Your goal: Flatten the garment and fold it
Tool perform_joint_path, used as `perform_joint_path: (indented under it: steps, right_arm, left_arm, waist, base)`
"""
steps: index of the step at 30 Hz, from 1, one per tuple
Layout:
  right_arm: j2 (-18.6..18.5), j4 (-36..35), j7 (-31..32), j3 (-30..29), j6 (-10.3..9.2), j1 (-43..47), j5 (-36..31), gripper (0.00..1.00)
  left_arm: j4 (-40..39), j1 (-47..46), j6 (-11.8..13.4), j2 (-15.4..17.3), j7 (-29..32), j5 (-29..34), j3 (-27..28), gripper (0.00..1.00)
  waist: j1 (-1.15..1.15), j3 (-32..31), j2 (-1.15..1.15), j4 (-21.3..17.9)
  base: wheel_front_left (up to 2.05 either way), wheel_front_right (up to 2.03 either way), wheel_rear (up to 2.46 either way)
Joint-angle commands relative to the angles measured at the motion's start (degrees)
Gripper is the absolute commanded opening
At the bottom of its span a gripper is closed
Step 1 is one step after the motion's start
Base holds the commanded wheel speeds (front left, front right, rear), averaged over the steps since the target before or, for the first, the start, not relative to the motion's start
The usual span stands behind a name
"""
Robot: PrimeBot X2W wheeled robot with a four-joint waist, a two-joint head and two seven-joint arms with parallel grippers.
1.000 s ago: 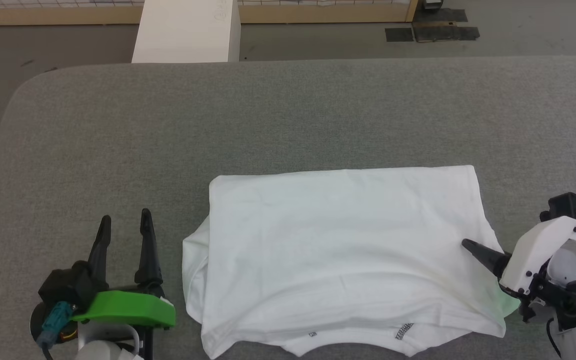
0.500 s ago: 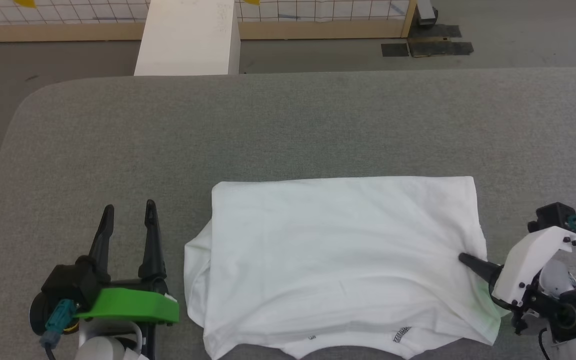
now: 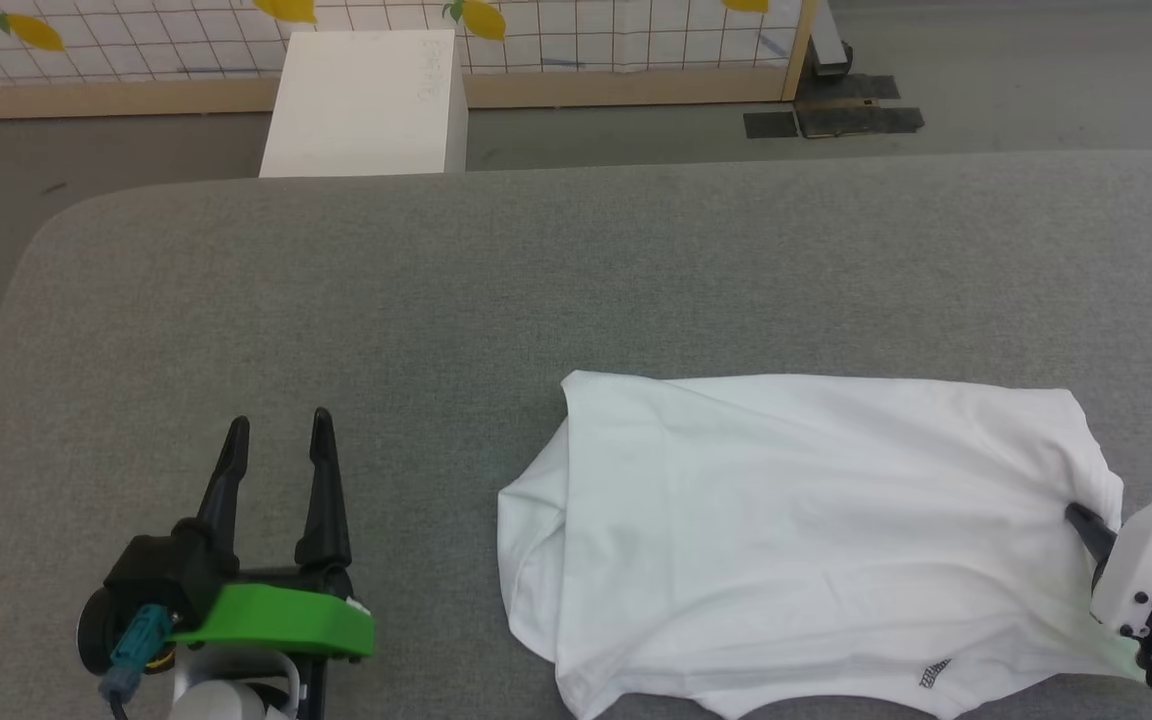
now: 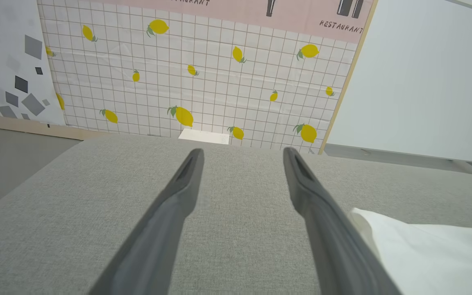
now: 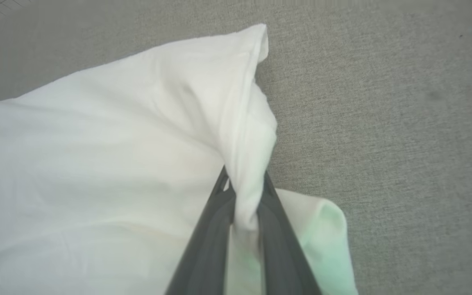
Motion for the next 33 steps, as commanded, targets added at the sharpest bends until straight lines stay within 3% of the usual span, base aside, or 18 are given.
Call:
perform_joint_path:
  steps: [1,10,16,23,33]
  right_arm:
    - [-0.9,-3.3,0.4,1.1,-0.09,1.6,-2.2,0.00]
    - [0.0,-27.0,11.3,12.2,-0.09,6.8,-4.5,0.00]
    - [-2.0,-35.8,17.9,23.7,-0.09,4.6,-5.1,0.00]
    - [-2.4,-30.1,17.3,37.2,-0.09,-5.2,-3.7,0.00]
    - [0.8,-10.6,12.1,53.3,-0.09,-18.6,0.9,0.00]
  left_arm:
    - [0.3,0.5,-0.1,-0.2,-0.3,0.0,-0.3,1.00]
    - [0.6,1.0,0.2,-0.3,-0.3,-0.2,-0.6,1.00]
    - [0.9,0.4,0.2,-0.3,-0.3,-0.4,-1.0,1.00]
    - [1.0,-0.7,0.1,-0.3,-0.3,-1.0,-1.9,1.00]
    - [2.5,-3.0,-0.3,-0.3,-0.3,-2.1,-2.8,1.00]
  waist:
    - [0.00,-0.2,0.00,0.1]
    - [0.00,-0.4,0.00,0.1]
    - [0.00,0.0,0.00,0.8]
    - [0.00,1.5,0.00,2.3]
    - [0.00,4.4,0.00,5.5]
  base:
    - [0.00,0.00,0.00]
    - [0.00,0.00,0.00]
    - [0.00,0.00,0.00]
    - [0.00,0.00,0.00]
    - [0.00,0.00,0.00]
